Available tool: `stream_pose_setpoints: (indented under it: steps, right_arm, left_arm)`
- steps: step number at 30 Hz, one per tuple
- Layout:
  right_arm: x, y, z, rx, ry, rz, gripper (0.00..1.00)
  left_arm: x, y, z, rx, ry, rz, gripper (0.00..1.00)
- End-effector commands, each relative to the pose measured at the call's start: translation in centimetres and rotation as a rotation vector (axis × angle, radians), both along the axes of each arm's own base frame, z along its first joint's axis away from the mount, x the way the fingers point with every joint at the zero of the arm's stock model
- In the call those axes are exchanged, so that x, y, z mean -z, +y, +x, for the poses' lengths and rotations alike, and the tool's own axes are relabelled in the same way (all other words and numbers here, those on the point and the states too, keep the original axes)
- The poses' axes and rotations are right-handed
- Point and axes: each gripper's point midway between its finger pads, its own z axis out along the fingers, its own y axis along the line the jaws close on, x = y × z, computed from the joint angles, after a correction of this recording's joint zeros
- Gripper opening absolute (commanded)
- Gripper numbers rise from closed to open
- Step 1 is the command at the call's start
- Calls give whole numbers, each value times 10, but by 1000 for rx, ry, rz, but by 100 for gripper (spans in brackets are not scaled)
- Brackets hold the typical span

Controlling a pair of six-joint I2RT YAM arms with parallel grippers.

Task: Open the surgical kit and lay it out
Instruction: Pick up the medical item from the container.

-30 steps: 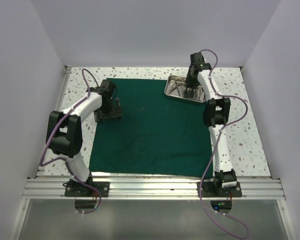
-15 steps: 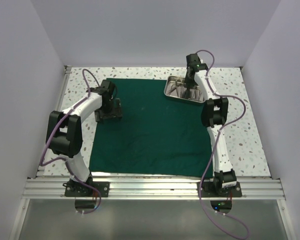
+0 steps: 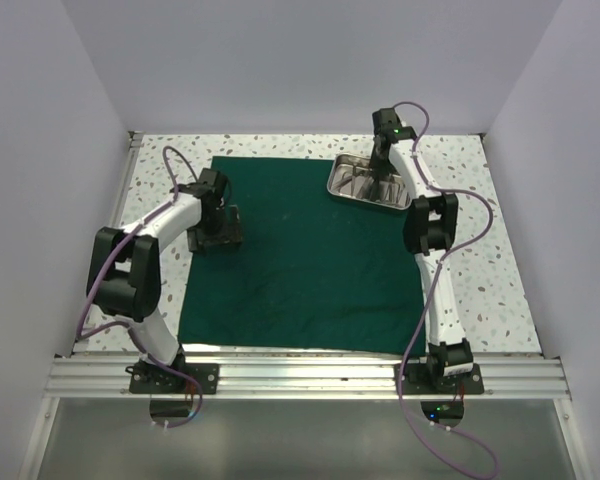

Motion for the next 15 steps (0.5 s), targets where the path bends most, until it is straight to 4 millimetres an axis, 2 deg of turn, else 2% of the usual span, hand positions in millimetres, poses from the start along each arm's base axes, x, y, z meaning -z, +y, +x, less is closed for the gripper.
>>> stream_pose_setpoints:
  steps: [1,5,8,9,12,13,15]
  right_arm:
    - [17,-11,-55,-26,221,-79,0]
    - [-39,-15,-46,-28,109,-93,0]
    - [-63,-16,-45,-37,71,-96,0]
    - [-78,-16,-45,-42,44,-91,0]
    - [-94,-14,-48,-53,19,-82,0]
    - [-109,-14,-48,-54,-9,-74,0]
    - [-118,-12,-50,-57,-22,-62,0]
  left_arm:
    - [-16,-1,10,8,-81,-29,89]
    - [-21,-3,13,7,-99,-38,89]
    - [-26,-3,15,5,-116,-40,89]
    - [-27,-4,15,8,-119,-43,89]
    - [-30,-5,14,6,-131,-51,89]
    - [-30,-5,12,8,-128,-52,89]
    - [-33,-5,11,8,-140,-54,89]
